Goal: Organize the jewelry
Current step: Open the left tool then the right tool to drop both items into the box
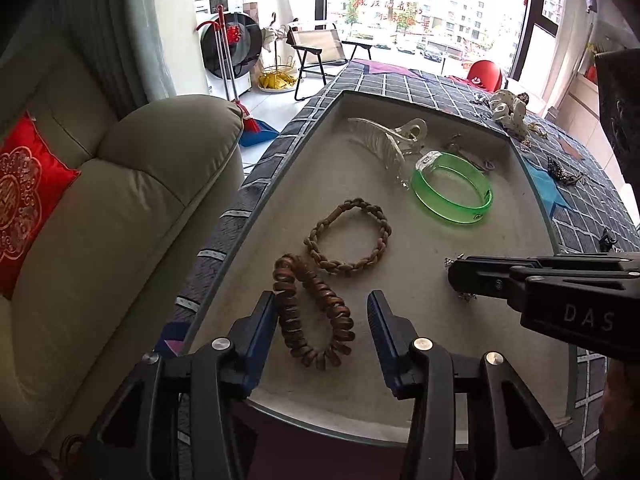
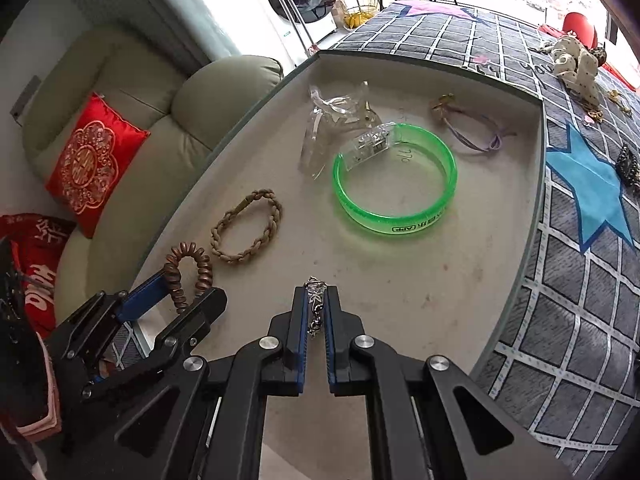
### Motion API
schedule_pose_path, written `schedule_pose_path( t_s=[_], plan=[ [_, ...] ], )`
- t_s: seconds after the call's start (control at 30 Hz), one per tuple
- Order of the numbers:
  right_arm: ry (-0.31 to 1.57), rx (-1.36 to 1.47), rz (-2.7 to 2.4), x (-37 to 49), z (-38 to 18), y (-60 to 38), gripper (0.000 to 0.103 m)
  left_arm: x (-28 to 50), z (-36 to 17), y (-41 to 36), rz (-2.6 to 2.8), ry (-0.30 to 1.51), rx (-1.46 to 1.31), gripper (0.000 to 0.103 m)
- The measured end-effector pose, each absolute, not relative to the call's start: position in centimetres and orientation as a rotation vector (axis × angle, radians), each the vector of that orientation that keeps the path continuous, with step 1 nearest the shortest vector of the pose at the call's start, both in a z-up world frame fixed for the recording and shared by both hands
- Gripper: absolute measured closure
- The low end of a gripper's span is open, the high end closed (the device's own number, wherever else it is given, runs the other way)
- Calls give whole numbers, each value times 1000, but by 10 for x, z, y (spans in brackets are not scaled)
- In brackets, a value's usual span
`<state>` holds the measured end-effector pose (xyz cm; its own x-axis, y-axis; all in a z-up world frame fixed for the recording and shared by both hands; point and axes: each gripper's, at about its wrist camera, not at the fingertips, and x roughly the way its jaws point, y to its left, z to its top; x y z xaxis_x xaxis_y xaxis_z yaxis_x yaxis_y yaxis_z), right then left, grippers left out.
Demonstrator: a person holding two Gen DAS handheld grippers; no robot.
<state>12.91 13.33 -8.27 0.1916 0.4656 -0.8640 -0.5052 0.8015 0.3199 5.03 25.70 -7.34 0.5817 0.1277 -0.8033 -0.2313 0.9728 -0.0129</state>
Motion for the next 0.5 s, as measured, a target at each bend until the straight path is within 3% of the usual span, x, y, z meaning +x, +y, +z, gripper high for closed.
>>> schedule_pose_path(
  t_s=[0.2, 0.3, 0.37, 0.5],
  plan=[
    [1224, -4, 691, 134, -82, 127, 91, 52, -74, 256, 216, 941, -112, 54],
    [1216, 28, 710, 136, -78, 121, 74, 52, -73, 254, 223, 941, -100, 54],
    [1202, 28, 717, 134, -72, 120, 58, 53, -71, 252, 230, 941, -89, 54],
    [1145, 22, 706, 129, -54, 115, 53, 54, -67, 251, 237, 945, -90, 54]
  ],
)
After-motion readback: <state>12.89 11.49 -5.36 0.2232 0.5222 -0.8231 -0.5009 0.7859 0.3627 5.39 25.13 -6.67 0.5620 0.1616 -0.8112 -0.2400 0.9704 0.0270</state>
